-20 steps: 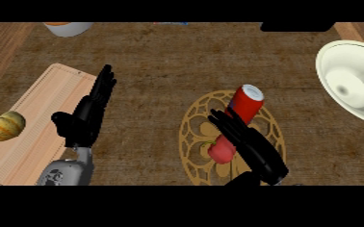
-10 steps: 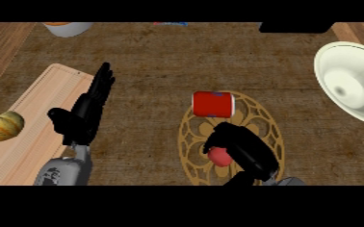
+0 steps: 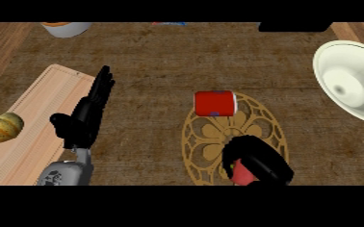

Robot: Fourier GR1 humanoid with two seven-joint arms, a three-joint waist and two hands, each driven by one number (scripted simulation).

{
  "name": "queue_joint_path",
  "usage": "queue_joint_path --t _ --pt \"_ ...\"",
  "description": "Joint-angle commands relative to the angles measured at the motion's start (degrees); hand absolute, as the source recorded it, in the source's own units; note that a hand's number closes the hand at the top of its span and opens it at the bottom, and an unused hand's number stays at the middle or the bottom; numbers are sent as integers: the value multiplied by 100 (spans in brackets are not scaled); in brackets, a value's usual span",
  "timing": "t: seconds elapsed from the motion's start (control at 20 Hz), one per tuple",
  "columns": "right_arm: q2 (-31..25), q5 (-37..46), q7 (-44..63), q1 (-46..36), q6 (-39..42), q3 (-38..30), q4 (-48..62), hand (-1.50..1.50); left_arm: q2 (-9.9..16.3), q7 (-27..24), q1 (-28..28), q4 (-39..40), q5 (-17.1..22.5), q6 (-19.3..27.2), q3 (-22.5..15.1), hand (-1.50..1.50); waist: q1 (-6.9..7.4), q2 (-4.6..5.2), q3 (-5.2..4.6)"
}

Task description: Pick the bell pepper from the placemat and place it in the bowl

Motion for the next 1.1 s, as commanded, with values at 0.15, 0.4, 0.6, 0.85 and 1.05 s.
queue_joint_path --t 0.15,0.4,0.6,0.85,1.05 --pt "-1647 -2121 -1505 1342 1345 -1544 -182 150 -16 28 64 -59 -23 100 62 0 -200 55 59" --pt "-2249 -3597 -2578 1977 2158 -2585 -916 150 32 -36 108 -35 22 3 87 0 -181 38 47" --pt "-2590 -4305 -2967 2295 2043 -3467 -1412 150 -61 46 96 56 -8 92 72 0 -167 38 48" --pt "-2891 -5595 -2065 2862 2048 -4727 -2670 150 22 161 44 -115 45 4 104 0 -162 31 40" --pt "-3058 -6322 -1229 2948 2088 -5706 -2966 150 -168 101 -186 94 -177 176 -49 0 -102 54 43"
